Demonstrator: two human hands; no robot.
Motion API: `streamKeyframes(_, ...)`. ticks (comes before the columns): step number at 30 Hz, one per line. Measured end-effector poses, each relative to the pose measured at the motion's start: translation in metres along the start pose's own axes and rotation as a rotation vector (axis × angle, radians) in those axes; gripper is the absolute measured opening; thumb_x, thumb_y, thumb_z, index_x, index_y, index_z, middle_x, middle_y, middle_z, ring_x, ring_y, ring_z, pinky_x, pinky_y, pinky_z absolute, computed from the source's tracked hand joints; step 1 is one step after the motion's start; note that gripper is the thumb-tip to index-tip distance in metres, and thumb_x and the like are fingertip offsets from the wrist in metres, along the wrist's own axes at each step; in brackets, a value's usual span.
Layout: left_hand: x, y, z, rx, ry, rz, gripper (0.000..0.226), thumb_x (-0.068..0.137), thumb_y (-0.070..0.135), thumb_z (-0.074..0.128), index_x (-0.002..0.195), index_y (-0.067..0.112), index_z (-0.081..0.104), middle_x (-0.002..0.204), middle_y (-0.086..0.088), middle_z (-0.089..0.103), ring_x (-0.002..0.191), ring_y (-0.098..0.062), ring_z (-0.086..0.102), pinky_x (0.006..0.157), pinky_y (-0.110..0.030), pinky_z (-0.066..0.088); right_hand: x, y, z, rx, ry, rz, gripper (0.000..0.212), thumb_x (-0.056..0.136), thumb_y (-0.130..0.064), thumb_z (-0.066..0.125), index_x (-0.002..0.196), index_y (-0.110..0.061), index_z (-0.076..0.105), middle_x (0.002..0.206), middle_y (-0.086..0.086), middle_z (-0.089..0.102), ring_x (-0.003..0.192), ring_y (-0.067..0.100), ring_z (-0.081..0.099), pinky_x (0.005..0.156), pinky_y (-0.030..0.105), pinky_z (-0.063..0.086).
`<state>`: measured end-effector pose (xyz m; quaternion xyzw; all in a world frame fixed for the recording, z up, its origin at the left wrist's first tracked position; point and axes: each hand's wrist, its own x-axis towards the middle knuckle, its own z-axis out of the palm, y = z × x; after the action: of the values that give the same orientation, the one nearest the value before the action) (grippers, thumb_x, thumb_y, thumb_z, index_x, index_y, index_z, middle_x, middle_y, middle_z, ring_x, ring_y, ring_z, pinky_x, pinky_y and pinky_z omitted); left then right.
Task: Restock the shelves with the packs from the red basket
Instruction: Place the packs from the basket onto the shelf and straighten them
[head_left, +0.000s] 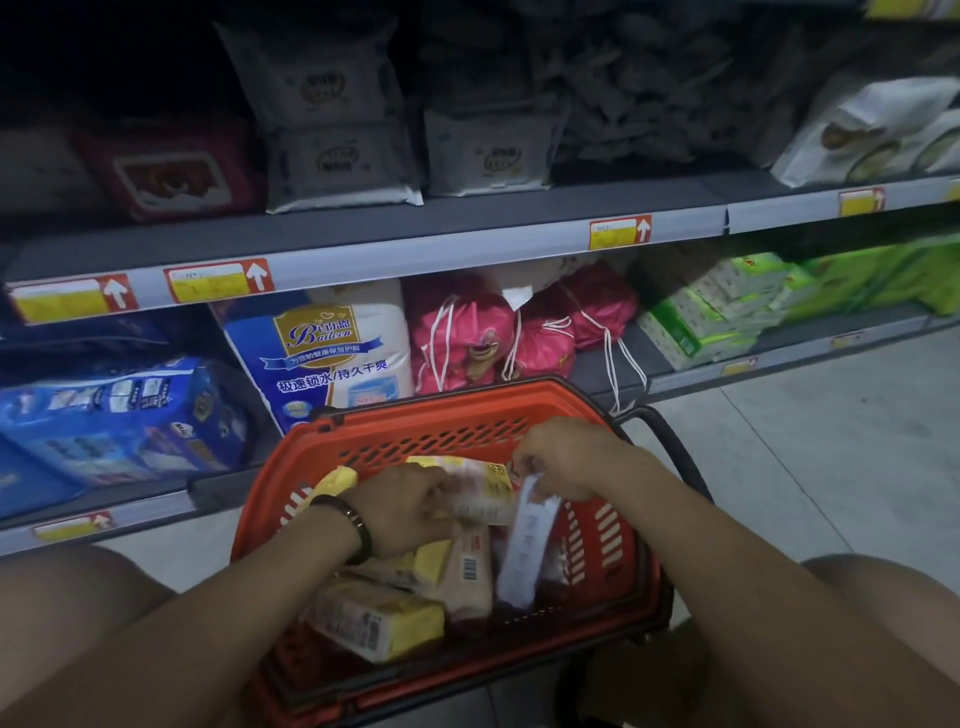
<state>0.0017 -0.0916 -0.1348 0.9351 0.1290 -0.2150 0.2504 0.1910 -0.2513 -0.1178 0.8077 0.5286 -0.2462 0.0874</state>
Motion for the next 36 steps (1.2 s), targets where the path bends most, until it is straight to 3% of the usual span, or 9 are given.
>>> streamKeyframes(6,0.002,0.027,0.004,-0.387,0.132,0.031,0.095,0.069,0.073,0.079,0.147,0.037,0.038,0.137,0.016,0.058,0.117,-0.008,0.063,0.097,-0.032,0.053,-0.028,-0.025,-0.052,0.177,0.308,-0.239,0.015,0.088,-0.041,0.082,0.097,-0.032,0.074,0.087,-0.015,0.05,0.085,0.007,0.05,0.078,0.037,0.05)
streamKeyframes(10,-0.002,0.035,-0.007,-0.576,0.334,0.106,0.051,0.073,0.053,0.082,0.117,0.054,0.055,0.108,0.026,0.07,0.1,0.009,0.065,0.086,-0.016,0.053,-0.033,-0.045,-0.059,0.368,0.471,-0.377,0.01,0.091,-0.035,0.081,0.101,-0.031,0.082,0.088,-0.014,0.052,0.087,0.006,0.054,0.077,0.031,0.048)
streamKeyframes(12,-0.003,0.034,-0.015,-0.732,0.376,0.108,0.027,0.081,0.027,0.075,0.106,0.035,0.067,0.096,0.013,0.076,0.089,-0.003,0.07,0.083,-0.029,0.057,-0.029,-0.047,-0.061,0.565,0.59,-0.364,0.012,0.093,-0.029,0.08,0.104,-0.025,0.083,0.092,-0.014,0.063,0.088,0.004,0.062,0.081,0.024,0.051)
streamKeyframes(15,-0.006,0.032,-0.034,-1.056,0.435,0.034,0.031,0.077,0.008,0.074,0.108,0.008,0.07,0.108,-0.018,0.077,0.097,-0.025,0.075,0.084,-0.048,0.063,-0.028,-0.036,-0.067,0.731,0.733,-0.128,0.022,0.096,-0.035,0.076,0.113,-0.022,0.077,0.101,-0.007,0.071,0.088,-0.002,0.066,0.077,0.019,0.049)
streamKeyframes(19,-0.013,0.027,-0.061,-1.504,0.458,-0.011,0.031,0.083,0.007,0.068,0.114,0.008,0.066,0.1,-0.018,0.078,0.081,-0.029,0.078,0.063,-0.043,0.063,-0.029,-0.022,-0.065,1.028,0.332,0.051,0.042,0.095,-0.05,0.074,0.127,-0.024,0.068,0.119,0.002,0.073,0.11,0.017,0.071,0.088,0.033,0.057)
streamKeyframes(22,-0.024,0.027,-0.074,-1.705,0.445,0.061,0.026,0.094,-0.002,0.052,0.116,0.001,0.065,0.093,-0.014,0.079,0.078,-0.028,0.079,0.059,-0.039,0.063,-0.021,-0.027,-0.055,1.268,0.067,-0.072,0.049,0.089,-0.044,0.079,0.13,-0.019,0.07,0.124,0.008,0.077,0.118,0.031,0.072,0.102,0.055,0.058)
streamKeyframes(25,-0.028,0.025,-0.077,-1.764,0.479,0.1,0.027,0.096,-0.002,0.047,0.117,0.0,0.065,0.097,-0.015,0.08,0.083,-0.028,0.079,0.062,-0.039,0.064,-0.023,-0.035,-0.058,1.425,-0.069,-0.137,0.039,0.098,-0.03,0.075,0.132,-0.013,0.068,0.114,0.015,0.078,0.104,0.038,0.075,0.075,0.046,0.065)
streamKeyframes(32,-0.034,0.029,-0.068,-1.522,0.482,0.069,0.051,0.084,0.03,0.076,0.128,0.013,0.056,0.12,-0.011,0.076,0.102,-0.03,0.077,0.078,-0.045,0.064,-0.014,-0.069,-0.053,1.763,0.276,-0.156,0.038,0.1,-0.018,0.07,0.135,-0.005,0.065,0.124,0.023,0.075,0.111,0.041,0.074,0.091,0.055,0.063)
streamKeyframes(36,-0.041,0.031,-0.069,-1.534,0.469,0.102,0.047,0.087,0.008,0.076,0.131,0.018,0.06,0.116,-0.014,0.077,0.099,-0.035,0.077,0.072,-0.048,0.064,-0.005,-0.095,-0.038,1.739,0.368,-0.076,0.037,0.096,-0.041,0.073,0.127,-0.021,0.074,0.12,0.018,0.078,0.113,0.055,0.07,0.088,0.064,0.054)
